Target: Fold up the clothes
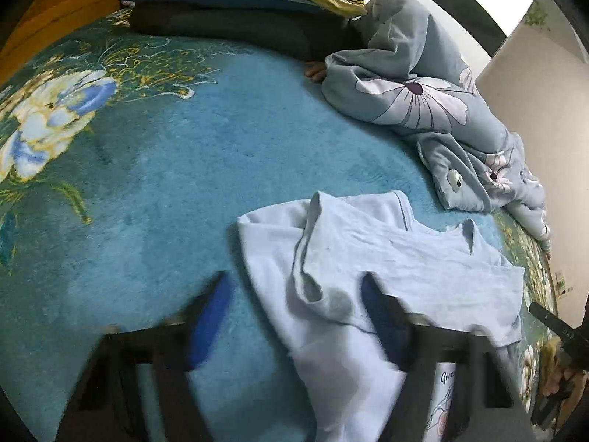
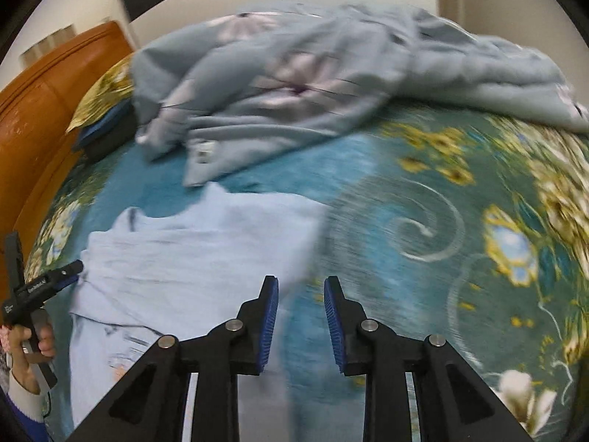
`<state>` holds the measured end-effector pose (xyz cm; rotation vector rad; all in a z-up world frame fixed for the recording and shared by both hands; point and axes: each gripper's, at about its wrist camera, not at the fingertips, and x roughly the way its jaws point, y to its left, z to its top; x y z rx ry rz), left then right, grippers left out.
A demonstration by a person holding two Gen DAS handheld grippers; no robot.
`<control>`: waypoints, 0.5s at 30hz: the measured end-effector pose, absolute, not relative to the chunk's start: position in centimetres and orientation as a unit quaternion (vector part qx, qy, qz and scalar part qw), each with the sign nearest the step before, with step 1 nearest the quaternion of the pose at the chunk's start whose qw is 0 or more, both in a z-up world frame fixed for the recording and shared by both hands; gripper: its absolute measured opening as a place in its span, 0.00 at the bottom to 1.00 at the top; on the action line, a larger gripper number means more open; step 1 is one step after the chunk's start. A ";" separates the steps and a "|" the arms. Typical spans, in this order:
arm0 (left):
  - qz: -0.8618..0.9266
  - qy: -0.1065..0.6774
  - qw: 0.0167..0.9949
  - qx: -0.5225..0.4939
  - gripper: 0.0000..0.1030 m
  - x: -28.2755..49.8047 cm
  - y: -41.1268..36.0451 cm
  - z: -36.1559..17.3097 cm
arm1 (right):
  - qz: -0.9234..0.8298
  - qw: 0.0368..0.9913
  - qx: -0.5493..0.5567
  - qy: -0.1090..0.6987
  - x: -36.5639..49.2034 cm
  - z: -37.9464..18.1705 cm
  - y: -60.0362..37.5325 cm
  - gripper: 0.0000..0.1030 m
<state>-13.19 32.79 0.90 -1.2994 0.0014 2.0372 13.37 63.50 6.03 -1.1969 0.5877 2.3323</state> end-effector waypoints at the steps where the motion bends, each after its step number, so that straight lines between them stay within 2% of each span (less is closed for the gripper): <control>1: 0.788 0.004 0.356 -0.503 0.49 -13.0 32.9 0.9 | 0.844 0.229 -0.432 0.221 13.9 5.8 64.0 0.28; 8: 0.803 0.048 0.348 -0.482 0.47 -11.7 34.0 1.6 | 0.842 0.223 -0.422 0.251 14.2 4.8 64.6 0.28; 10: 0.809 0.057 0.344 -0.473 0.17 -11.5 34.0 1.9 | 0.844 0.217 -0.424 0.248 14.1 4.8 64.1 0.28; 13: 0.806 0.062 0.343 -0.480 0.10 -11.8 33.7 2.0 | 0.848 0.206 -0.427 0.237 13.9 4.8 63.2 0.28; 15: 0.808 0.053 0.343 -0.476 0.09 -11.9 33.0 2.1 | 0.850 0.202 -0.431 0.226 13.7 4.8 62.7 0.28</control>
